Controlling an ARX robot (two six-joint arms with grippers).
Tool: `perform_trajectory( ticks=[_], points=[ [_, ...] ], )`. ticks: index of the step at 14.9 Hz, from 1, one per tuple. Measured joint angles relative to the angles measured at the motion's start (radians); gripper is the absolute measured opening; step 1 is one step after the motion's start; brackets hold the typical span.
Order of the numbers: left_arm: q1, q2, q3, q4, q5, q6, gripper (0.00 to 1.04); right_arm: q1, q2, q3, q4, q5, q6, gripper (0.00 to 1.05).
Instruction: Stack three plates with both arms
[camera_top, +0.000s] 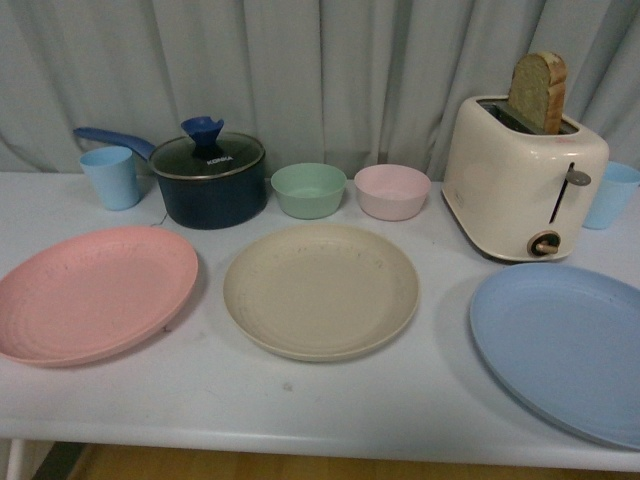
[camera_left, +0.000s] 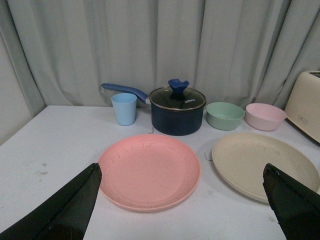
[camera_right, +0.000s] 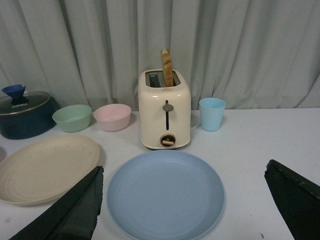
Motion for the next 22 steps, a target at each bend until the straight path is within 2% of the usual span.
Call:
perform_trajectory(
  ticks=[22],
  points=[
    [0.000,0.000,0.000,0.000,0.000,0.000,0.98,0.000,0.000,0.000,0.000,0.000,0.000,0.98]
  ],
)
